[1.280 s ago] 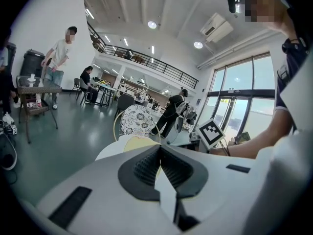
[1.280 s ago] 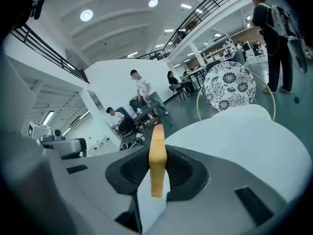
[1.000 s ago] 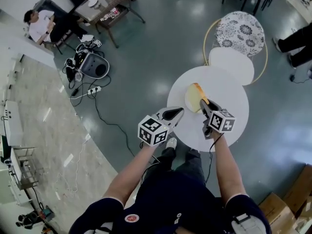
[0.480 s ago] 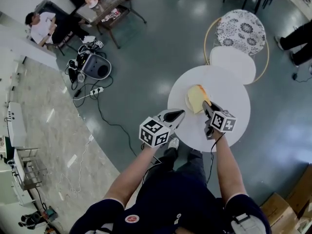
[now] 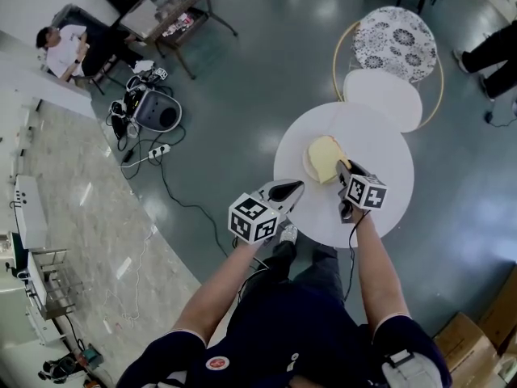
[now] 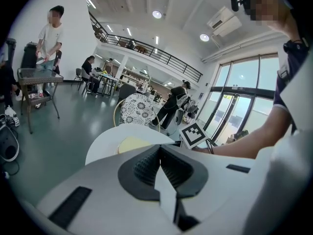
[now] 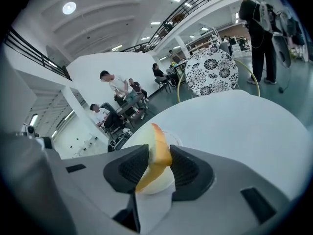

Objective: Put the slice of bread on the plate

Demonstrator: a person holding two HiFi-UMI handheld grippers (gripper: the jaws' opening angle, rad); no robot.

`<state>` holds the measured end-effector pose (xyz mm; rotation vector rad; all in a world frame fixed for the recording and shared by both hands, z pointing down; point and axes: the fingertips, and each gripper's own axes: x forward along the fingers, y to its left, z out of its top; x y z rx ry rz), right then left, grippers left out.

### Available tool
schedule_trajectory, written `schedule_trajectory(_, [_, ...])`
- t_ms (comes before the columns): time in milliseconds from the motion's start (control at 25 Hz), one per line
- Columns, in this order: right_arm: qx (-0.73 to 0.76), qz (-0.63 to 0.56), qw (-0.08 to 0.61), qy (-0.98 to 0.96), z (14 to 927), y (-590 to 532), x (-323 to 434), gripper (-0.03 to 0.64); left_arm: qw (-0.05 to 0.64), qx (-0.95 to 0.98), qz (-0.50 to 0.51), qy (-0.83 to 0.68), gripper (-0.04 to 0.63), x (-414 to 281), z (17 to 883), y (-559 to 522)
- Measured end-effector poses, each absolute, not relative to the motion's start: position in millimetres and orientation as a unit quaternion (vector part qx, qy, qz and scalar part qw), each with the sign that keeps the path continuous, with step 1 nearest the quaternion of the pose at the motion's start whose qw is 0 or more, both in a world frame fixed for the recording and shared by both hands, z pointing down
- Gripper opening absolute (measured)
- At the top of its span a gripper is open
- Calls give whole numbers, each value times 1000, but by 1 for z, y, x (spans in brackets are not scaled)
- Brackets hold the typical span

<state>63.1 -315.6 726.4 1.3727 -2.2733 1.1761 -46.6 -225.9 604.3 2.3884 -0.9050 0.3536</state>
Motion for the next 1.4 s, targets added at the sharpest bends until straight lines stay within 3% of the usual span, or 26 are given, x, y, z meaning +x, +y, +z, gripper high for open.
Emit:
schedule_trajectory(880, [497, 366, 205, -760, 750, -324, 78, 146, 275, 890, 143, -334, 6, -33, 605, -238])
schedule_trajectory(1160, [510, 350, 150, -771, 708, -322, 85, 143, 262, 898, 140, -325, 6, -29, 592, -236])
schedule_trajectory(1280, [509, 340, 113, -782, 682, -317, 83, 50, 255, 903, 132, -320, 8, -25, 580, -237])
schedule_trajectory(1400, [497, 329, 86, -798, 650, -308, 79, 8, 251, 908, 119, -315, 8, -19, 567, -237])
